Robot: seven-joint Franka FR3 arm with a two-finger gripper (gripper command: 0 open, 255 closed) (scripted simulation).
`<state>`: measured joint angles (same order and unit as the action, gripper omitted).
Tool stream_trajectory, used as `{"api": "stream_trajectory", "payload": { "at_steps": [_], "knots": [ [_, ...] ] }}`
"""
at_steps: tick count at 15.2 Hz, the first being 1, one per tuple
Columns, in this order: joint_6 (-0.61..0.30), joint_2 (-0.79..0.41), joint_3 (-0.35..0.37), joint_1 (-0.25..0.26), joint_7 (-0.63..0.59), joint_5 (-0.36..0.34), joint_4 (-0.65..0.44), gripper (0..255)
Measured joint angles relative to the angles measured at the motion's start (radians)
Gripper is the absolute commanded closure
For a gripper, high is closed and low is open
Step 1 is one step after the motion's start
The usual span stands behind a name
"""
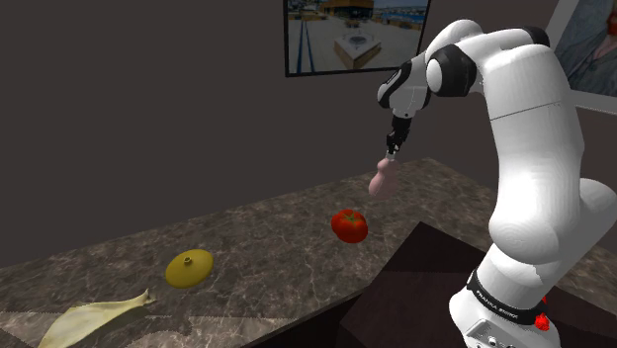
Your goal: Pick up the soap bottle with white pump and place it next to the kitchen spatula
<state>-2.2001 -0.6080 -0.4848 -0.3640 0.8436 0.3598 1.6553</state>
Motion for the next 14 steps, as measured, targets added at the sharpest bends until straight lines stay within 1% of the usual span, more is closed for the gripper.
{"api": "stream_trajectory", "payload": {
  "at_steps": [6, 14],
  "knots": [
    [0.009, 0.011, -0.004, 0.005, -0.004, -0.006, 0.003, 255],
    [0.090, 0.057, -0.023, 0.012, -0.023, -0.035, -0.037, 255]
  ]
}}
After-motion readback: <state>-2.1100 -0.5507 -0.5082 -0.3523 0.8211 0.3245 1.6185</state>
